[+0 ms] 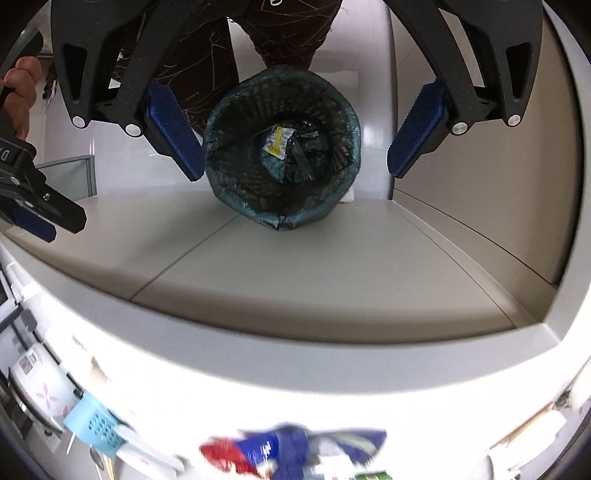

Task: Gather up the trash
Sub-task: 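Grasp the blue-and-white wrapper with the left tool while the right tool grasps the white tissue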

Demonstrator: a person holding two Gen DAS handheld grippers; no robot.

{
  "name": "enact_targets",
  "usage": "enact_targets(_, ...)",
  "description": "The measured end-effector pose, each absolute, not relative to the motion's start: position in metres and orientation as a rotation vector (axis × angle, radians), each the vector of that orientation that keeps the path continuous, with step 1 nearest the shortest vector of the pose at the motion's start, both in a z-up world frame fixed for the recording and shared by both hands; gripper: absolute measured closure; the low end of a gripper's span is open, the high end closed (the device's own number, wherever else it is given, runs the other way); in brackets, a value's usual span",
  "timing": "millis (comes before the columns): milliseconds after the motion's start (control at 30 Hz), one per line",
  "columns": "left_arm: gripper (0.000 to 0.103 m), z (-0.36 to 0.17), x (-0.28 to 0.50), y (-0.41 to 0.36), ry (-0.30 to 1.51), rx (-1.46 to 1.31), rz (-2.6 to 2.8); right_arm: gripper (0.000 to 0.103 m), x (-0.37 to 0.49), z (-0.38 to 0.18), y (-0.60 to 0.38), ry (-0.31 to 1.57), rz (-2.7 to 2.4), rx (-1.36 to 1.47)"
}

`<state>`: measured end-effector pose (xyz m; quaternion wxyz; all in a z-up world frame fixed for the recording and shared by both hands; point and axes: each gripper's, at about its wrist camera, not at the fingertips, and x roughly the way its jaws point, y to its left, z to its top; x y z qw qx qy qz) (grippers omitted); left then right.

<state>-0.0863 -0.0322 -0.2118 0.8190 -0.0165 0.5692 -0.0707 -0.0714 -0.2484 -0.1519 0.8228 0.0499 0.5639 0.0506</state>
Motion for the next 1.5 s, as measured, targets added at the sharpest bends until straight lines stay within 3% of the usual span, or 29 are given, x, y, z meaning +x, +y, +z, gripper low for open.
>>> enact_targets(467,0.006,-0.134,-0.055,-0.017,1.093,-0.057,-0.104,0.008,-0.035,-0.082,-0.269,1.136,0.095,0.128)
enact_targets(900,0.006,-0.096,0.037,-0.018,1.057,-0.025,-0.175,0.012,0.034,-0.076,-0.276,1.185,0.09,0.094)
enact_targets(1333,0.008,-0.138,0.091,-0.036,1.18,0.054,-0.206,0.026,0.073,-0.108,-0.289,1.317,0.048,0.105)
enact_targets(1500,0.023,-0.148,0.1,-0.04,1.215,0.07,-0.183,0.042,0.079,-0.125,-0.286,1.375,0.053,0.105)
